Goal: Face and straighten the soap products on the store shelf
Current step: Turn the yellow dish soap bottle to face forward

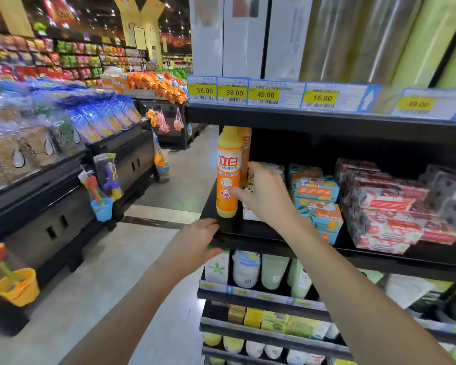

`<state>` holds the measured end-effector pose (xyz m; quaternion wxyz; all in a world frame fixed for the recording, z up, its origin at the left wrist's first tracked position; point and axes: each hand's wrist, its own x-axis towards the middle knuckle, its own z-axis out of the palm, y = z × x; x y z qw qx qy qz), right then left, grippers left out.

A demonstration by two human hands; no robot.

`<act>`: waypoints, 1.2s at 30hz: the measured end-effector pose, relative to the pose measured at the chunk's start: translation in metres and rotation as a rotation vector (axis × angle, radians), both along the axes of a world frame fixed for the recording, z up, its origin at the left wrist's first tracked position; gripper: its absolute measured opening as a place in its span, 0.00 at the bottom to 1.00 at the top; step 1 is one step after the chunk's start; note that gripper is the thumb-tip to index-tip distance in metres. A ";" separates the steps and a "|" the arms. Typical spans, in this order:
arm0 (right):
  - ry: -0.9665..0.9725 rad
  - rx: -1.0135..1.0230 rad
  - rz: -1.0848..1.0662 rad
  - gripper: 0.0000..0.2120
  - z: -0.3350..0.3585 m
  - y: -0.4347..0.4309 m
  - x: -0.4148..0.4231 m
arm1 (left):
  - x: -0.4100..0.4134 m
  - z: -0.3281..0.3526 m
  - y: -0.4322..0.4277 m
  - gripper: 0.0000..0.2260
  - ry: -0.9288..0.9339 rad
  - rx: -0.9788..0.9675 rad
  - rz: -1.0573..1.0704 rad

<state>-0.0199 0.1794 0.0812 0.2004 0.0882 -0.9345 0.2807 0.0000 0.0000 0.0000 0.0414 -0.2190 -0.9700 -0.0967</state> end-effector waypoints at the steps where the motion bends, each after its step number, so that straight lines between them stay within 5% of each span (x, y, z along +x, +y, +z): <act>1: -0.005 -0.058 0.002 0.30 0.000 -0.002 -0.006 | -0.001 -0.002 -0.001 0.26 0.001 -0.008 0.001; 15: -0.034 -0.385 -0.005 0.31 -0.003 -0.023 -0.032 | -0.010 -0.017 -0.012 0.22 0.053 0.233 0.039; 28: -0.066 -0.637 0.117 0.22 0.002 -0.016 0.005 | -0.007 -0.027 -0.012 0.21 0.042 0.421 0.057; 32: -0.148 -0.738 0.170 0.21 -0.002 -0.001 0.032 | 0.015 -0.009 -0.006 0.14 0.064 0.704 0.071; 36: -0.204 -0.806 0.197 0.21 -0.012 0.014 0.060 | 0.052 0.015 0.012 0.11 -0.184 1.174 0.011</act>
